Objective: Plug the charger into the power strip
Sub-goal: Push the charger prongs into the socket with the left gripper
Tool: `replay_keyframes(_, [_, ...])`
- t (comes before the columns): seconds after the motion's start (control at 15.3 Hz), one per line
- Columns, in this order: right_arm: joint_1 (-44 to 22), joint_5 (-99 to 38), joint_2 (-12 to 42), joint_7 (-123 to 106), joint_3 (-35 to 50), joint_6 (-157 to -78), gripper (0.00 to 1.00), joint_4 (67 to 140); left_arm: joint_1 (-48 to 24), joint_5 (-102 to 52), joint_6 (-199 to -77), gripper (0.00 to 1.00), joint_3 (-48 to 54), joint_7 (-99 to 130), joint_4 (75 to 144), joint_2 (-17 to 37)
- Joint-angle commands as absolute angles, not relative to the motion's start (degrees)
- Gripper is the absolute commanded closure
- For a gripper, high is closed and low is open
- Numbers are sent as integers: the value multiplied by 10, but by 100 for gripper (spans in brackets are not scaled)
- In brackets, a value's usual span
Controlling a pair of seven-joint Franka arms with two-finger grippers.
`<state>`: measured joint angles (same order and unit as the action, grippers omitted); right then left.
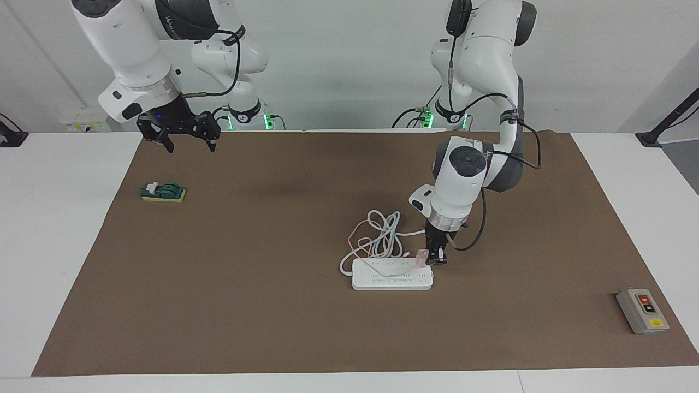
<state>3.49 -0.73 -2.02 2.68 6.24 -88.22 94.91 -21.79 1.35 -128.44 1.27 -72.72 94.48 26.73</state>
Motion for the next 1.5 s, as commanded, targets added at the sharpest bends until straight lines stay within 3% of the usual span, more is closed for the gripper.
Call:
replay_keyframes(0.0, [47,-13,-32,29,69,-892,0,962,-227,29,-1279,86,6,-694,985,253])
replay_keyframes(1.44, [49,-13,-32,26,69,-892,0,962,-227,38,-1335,85,5,-680,981,259])
